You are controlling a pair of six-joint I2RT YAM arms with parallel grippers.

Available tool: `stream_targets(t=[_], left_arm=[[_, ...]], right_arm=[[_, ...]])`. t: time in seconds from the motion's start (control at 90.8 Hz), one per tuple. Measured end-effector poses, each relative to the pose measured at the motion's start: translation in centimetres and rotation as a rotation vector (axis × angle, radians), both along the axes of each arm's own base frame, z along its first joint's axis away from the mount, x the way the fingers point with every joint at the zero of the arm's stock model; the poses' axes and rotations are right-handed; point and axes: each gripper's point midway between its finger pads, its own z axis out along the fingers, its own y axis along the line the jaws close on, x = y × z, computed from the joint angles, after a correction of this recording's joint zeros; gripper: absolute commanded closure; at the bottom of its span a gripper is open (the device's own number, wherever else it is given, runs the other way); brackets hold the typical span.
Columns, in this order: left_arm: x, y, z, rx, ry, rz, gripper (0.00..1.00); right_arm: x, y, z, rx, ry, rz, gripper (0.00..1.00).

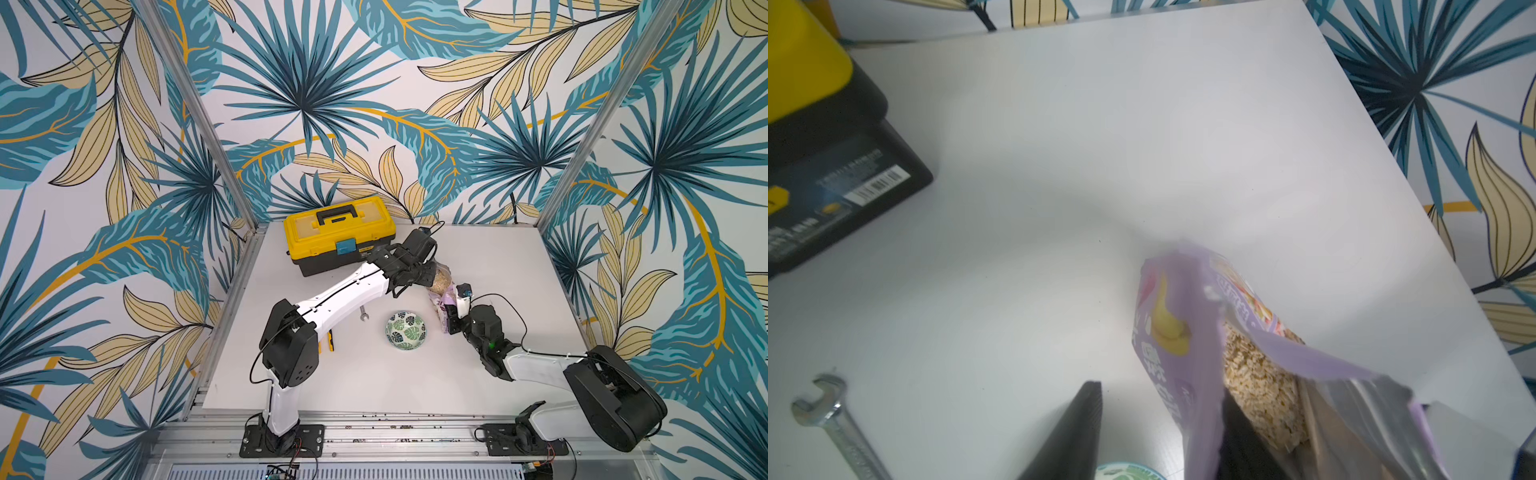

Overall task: Pour the oats into the breakfast bowl
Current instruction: Pick up the oats bag from the center of the board.

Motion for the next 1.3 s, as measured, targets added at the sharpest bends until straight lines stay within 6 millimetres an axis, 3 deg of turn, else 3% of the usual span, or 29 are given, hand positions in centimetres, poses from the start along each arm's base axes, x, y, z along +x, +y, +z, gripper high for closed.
stream_targets(t=[0.11, 0.286, 0.396, 0.573, 0.771, 0.914, 1.024, 1.2, 1.299], left_arm=[[0.1, 0.4, -0.1, 0.023, -0.002, 0.001, 0.72], [0.2, 1.0, -0.3, 0.058, -0.008, 0.008, 0.69], [0.3, 1.3, -0.3, 0.068, -0.011, 0.013, 0.58], [0.4, 2.2, 0.5, 0.063, -0.022, 0.018, 0.33], [-1.6, 4.7, 4.3, -0.016, -0.057, 0.015, 0.22], [-3.9, 8.0, 8.6, -0.117, -0.129, 0.041, 0.17], [-5.1, 12.5, 10.1, -0.175, -0.184, 0.122, 0.15], [-6.4, 20.7, 8.2, -0.168, -0.221, 0.344, 0.02], [-7.5, 24.1, 6.7, -0.146, -0.233, 0.45, 0.0]], right_arm=[[-0.2, -0.1, 0.1, -0.018, 0.0, 0.005, 1.0], [-0.4, -0.3, 0.2, -0.042, 0.0, 0.013, 1.0], [-0.5, -0.4, 0.2, -0.051, 0.003, 0.014, 1.0], [-0.3, -0.3, 0.6, -0.083, 0.02, 0.018, 1.0], [-0.1, -0.4, 1.3, -0.161, 0.032, 0.026, 1.0], [-0.2, -1.3, 1.9, -0.266, 0.04, 0.025, 1.0], [-0.2, -2.2, 3.1, -0.359, 0.03, 0.023, 1.0], [-1.4, -3.8, 5.8, -0.502, -0.026, 0.019, 1.0], [-2.1, -3.8, 6.7, -0.597, -0.061, 0.035, 1.0]])
